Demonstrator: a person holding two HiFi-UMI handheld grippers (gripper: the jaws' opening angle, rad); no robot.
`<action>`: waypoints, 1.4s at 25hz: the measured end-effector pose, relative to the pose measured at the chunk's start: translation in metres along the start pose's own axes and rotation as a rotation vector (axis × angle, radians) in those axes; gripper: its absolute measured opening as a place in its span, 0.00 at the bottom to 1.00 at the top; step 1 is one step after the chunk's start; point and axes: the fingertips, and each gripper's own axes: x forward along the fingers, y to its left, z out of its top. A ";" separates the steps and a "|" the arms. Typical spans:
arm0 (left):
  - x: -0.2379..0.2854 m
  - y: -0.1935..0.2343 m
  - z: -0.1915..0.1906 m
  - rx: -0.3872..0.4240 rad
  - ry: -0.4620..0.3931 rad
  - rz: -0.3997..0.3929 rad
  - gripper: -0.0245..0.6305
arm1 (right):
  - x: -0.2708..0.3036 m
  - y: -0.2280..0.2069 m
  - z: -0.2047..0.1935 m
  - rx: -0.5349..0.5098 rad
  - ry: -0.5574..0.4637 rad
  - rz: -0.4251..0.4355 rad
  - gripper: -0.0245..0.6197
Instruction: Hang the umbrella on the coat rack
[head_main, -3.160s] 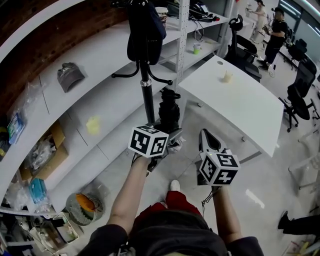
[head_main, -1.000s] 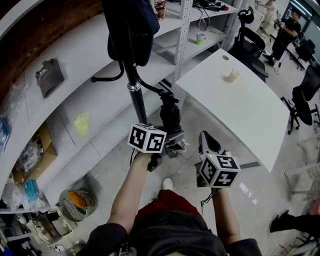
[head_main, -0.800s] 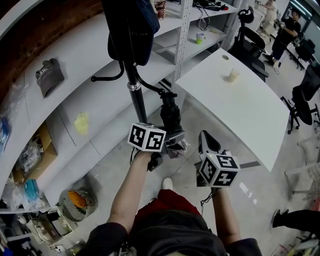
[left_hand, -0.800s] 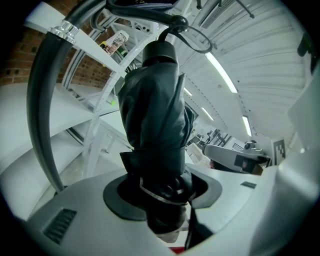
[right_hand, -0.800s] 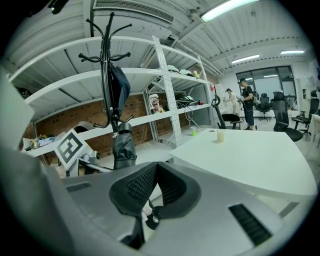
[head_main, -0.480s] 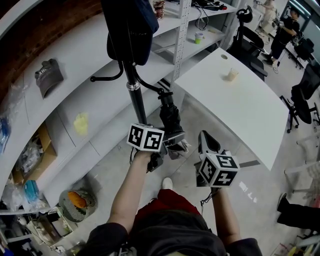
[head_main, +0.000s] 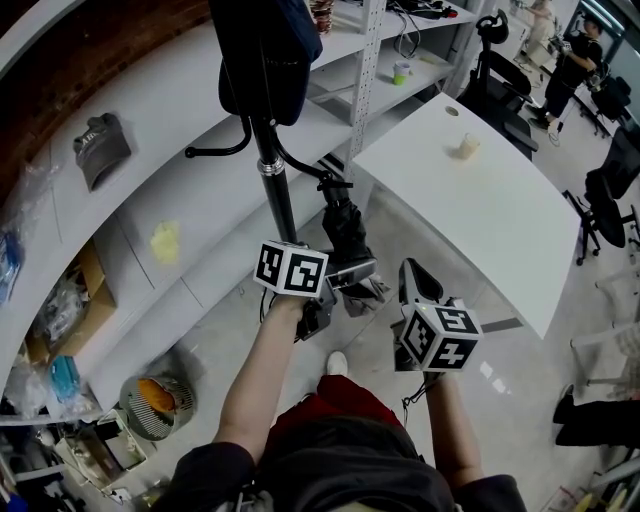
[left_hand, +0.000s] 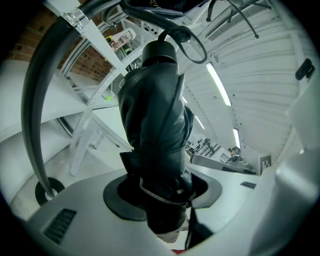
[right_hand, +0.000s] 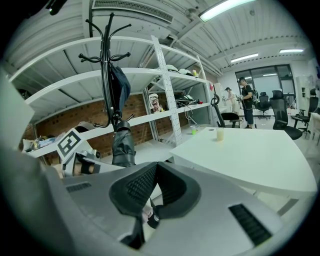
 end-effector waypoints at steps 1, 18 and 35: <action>0.000 -0.002 -0.001 -0.004 0.001 -0.007 0.34 | -0.001 0.000 0.000 0.001 0.000 0.000 0.07; -0.001 -0.013 -0.009 -0.082 -0.023 -0.085 0.34 | -0.008 -0.002 -0.004 0.007 0.000 -0.006 0.07; -0.005 -0.020 -0.002 -0.111 -0.030 -0.099 0.34 | -0.023 -0.010 -0.004 0.021 -0.022 -0.032 0.07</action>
